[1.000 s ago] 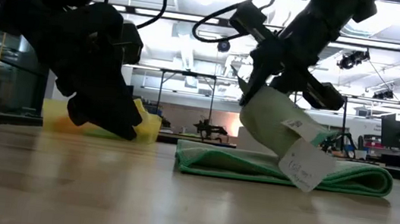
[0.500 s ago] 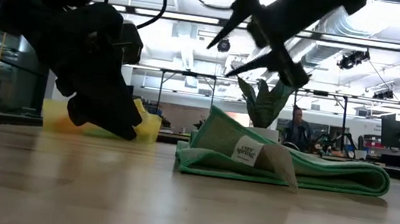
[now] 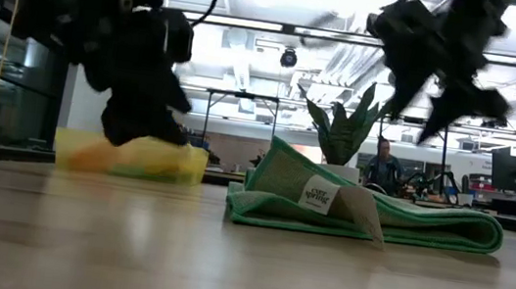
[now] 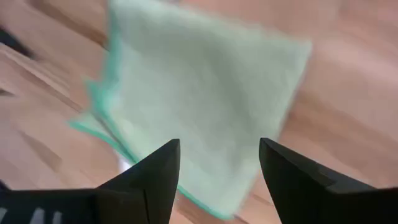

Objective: Fold microfiber towels
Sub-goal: Fold the green microfiber cloth

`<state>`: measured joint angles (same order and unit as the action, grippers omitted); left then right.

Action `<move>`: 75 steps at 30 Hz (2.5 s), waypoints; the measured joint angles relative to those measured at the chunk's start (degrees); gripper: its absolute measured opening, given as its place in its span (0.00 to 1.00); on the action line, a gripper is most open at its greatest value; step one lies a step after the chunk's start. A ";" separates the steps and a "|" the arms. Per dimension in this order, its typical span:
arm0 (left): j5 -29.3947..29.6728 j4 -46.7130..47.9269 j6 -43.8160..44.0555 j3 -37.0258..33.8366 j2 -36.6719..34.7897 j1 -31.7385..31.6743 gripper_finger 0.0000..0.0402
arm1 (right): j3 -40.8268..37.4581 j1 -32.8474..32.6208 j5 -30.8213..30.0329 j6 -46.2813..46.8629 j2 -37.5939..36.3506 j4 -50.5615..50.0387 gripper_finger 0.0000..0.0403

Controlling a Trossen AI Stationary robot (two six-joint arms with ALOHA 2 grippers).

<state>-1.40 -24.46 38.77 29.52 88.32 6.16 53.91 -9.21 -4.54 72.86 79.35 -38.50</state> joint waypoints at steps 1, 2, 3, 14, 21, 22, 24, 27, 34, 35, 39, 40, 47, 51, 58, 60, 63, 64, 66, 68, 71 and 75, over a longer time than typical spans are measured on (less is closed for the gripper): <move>-0.12 0.01 0.01 0.00 -0.94 -0.24 0.49 | -1.62 -0.59 0.77 1.05 0.00 0.59 0.52; -0.10 0.01 -0.01 0.00 -1.82 -0.30 0.49 | -3.57 -1.11 1.66 2.25 0.00 1.95 0.52; -0.01 0.02 -0.17 0.00 -2.63 -0.32 0.49 | -5.59 -1.68 2.17 3.46 0.02 3.51 0.52; 4.54 0.21 -1.90 0.00 -4.75 -0.26 0.49 | -23.35 -3.06 -0.05 15.94 0.12 28.61 0.52; 5.36 0.33 -2.09 0.00 -4.75 -0.14 0.49 | -24.13 -3.06 0.13 17.09 2.87 32.76 0.52; 5.52 0.49 -2.10 0.00 -4.75 -0.14 0.49 | -24.20 -3.06 0.16 17.11 3.21 33.54 0.52; 5.76 0.69 -2.07 0.00 -4.75 -0.14 0.49 | -23.88 -3.06 0.19 17.09 4.05 34.90 0.52; 6.22 0.67 -2.07 0.00 -4.73 -0.14 0.49 | -23.71 -3.06 0.15 17.10 4.51 35.89 0.52; 6.36 0.69 -3.18 0.00 -4.73 -0.14 0.49 | -23.56 -3.06 -0.07 18.62 4.59 33.80 0.30; 6.37 0.69 -3.44 0.00 -4.73 -0.14 0.49 | -23.56 -3.06 -0.17 18.61 4.59 33.26 0.24; 6.31 1.70 -3.58 0.00 -4.73 -0.14 0.49 | -23.56 -3.06 -0.07 16.11 3.05 30.70 0.03; 6.28 2.31 -3.62 0.00 -4.73 -0.14 0.49 | -23.54 -3.06 0.33 15.85 1.82 28.94 0.03; 6.41 3.71 -3.55 0.00 -4.71 -0.14 0.49 | -23.39 -3.93 1.88 17.34 -10.81 6.13 0.01; 7.13 3.67 -3.53 0.00 -4.71 -0.14 0.49 | -20.53 -4.09 1.70 18.67 -16.95 -9.53 0.01; 9.86 3.68 -3.49 0.00 -4.68 -0.14 0.49 | -13.17 -4.07 -1.13 19.25 -16.30 -19.04 0.00; 10.30 3.59 -3.49 0.00 -4.68 -0.14 0.49 | -11.66 -4.07 -1.38 19.71 -14.03 -19.21 0.00; 10.94 3.62 -3.46 0.00 -4.68 -0.12 0.49 | -9.95 -4.07 -1.38 19.69 -9.32 -18.79 0.00; 11.05 3.64 -3.46 0.00 -4.68 -0.14 0.49 | -9.36 -4.07 -1.37 19.69 -7.61 -18.58 0.00; 11.09 3.62 -3.46 0.00 -4.68 -0.14 0.49 | -7.93 -4.07 -1.24 19.29 -4.25 -16.25 0.00; 11.07 3.65 -3.46 0.00 -4.68 -0.14 0.49 | -6.36 -4.07 -1.27 18.45 -1.09 -13.96 0.00; 11.07 3.63 -3.46 0.00 -4.68 -0.13 0.49 | -3.48 -4.07 -1.44 17.30 3.21 -11.15 0.00; 11.07 3.64 -3.46 0.00 -4.68 -0.14 0.49 | 1.01 -4.07 -1.45 14.96 8.61 -10.23 0.00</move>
<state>9.67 -20.82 35.31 29.52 83.64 6.02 54.92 -13.28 -5.98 87.82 87.96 -48.73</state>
